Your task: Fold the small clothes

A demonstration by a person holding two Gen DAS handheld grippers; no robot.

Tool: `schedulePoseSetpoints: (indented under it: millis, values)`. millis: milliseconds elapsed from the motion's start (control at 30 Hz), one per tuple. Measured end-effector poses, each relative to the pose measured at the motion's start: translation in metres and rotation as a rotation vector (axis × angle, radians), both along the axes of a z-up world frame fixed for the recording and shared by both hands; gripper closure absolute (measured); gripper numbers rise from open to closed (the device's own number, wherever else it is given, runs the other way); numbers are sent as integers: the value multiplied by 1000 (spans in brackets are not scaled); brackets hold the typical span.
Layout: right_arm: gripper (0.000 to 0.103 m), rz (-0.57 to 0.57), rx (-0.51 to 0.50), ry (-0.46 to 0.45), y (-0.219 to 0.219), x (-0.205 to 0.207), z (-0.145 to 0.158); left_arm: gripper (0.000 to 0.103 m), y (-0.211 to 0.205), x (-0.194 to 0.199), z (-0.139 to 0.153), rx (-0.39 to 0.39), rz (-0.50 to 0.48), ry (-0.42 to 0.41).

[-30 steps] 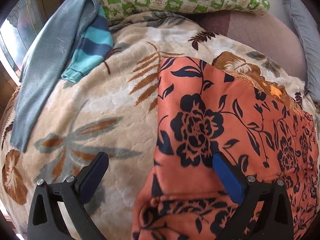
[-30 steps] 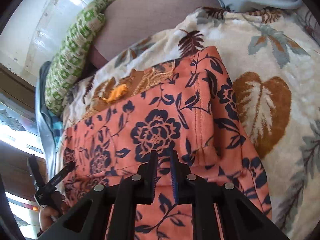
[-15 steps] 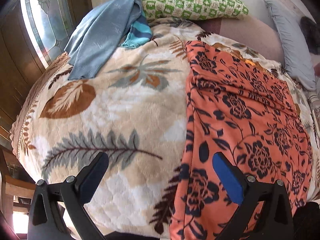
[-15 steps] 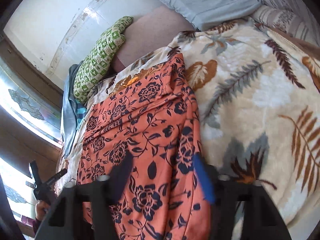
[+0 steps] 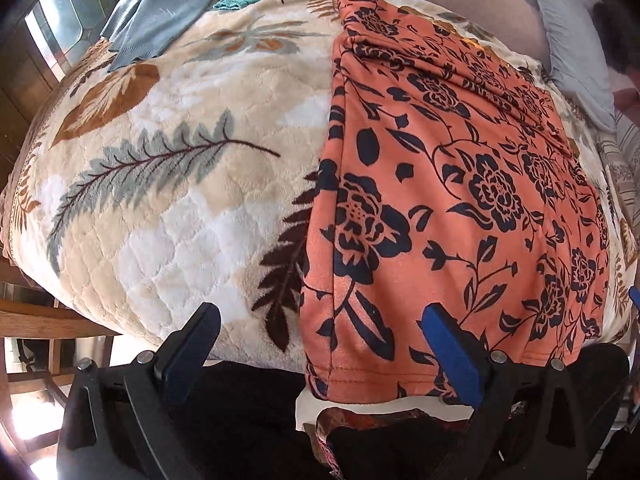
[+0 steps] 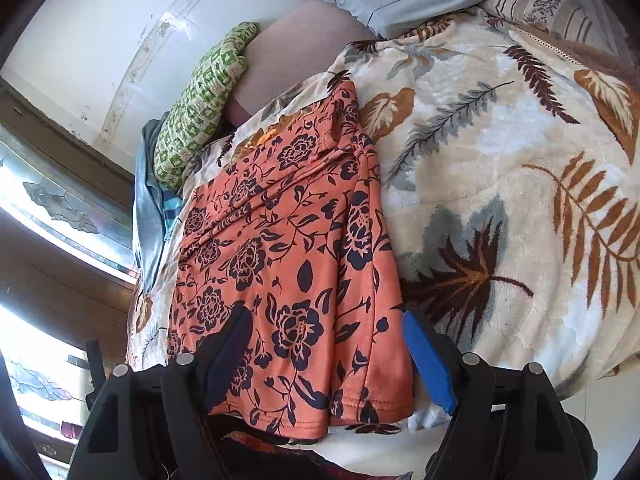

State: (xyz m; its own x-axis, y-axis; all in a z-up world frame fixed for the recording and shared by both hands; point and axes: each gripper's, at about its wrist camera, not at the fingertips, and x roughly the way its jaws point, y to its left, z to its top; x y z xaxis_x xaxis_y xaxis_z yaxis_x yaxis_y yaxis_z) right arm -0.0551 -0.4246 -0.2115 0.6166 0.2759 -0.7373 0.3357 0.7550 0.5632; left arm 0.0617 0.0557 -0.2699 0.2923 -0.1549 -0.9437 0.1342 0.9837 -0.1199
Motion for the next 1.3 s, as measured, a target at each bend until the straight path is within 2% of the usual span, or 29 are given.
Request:
schedulePoseSetpoints:
  millis: [67, 100, 167, 233, 300, 400, 467, 567, 633, 733, 767, 800, 833, 900, 967, 1033, 1067, 1133, 1200, 1233, 1267, 1300]
  values:
    - [22, 5, 22, 18, 1, -1, -4, 22, -1, -2, -5, 0, 4, 12]
    - [22, 7, 30, 31, 1, -2, -6, 27, -1, -3, -8, -10, 2, 22]
    - [22, -3, 37, 76, -1, -3, -15, 43, 1, -4, -15, -49, 6, 52]
    - [22, -9, 60, 108, -4, -5, -24, 49, 2, -7, -21, -73, 11, 66]
    - [22, -21, 90, 136, -5, -6, -34, 49, 1, -8, -21, -68, 2, 54]
    - [22, -29, 71, 194, -3, -4, -46, 45, 1, -7, -22, -75, -9, 77]
    - [22, -21, 74, 216, -1, -1, -54, 33, -3, -4, -24, -97, -15, 98]
    - [23, -23, 86, 252, 4, 3, -69, 33, -13, -1, -27, -84, -18, 85]
    - [26, -16, 55, 306, 12, 8, -80, 35, -19, -1, -27, -76, -33, 64]
    - [52, 7, -110, 358, 29, 12, -77, 59, -16, 1, -25, -75, -20, 44]
    - [70, 31, -175, 373, 34, 14, -75, 71, -12, 2, -24, -89, -13, 36]
    - [83, 56, -220, 376, 39, 14, -71, 79, -9, 4, -22, -102, -14, 25]
    - [89, 85, -257, 378, 42, 14, -68, 92, -5, 5, -19, -120, -23, 15]
    - [94, 125, -368, 384, 50, 11, -58, 93, -3, 7, -14, -134, -29, -1]
    - [94, 138, -466, 391, 48, 6, -45, 93, -3, 7, -11, -133, -44, -15]
    - [97, 108, -511, 417, 31, 1, -39, 93, -2, 8, -11, -137, -42, -10]
    - [97, 79, -482, 421, 18, -2, -37, 93, -2, 8, -13, -144, -35, -4]
    - [97, 47, -355, 404, -2, -6, -35, 91, -3, 10, -16, -137, -33, 10]
    - [96, 6, -329, 383, -4, -5, -30, 89, 2, 10, -18, -128, -7, 29]
    - [95, -1, -309, 388, -5, -5, -31, 83, 3, 10, -19, -128, 4, 38]
    - [94, -3, -265, 393, -6, -4, -33, 69, 3, 12, -19, -130, 9, 48]
    - [94, 3, -197, 390, -9, -3, -37, 59, 3, 12, -20, -133, 13, 58]
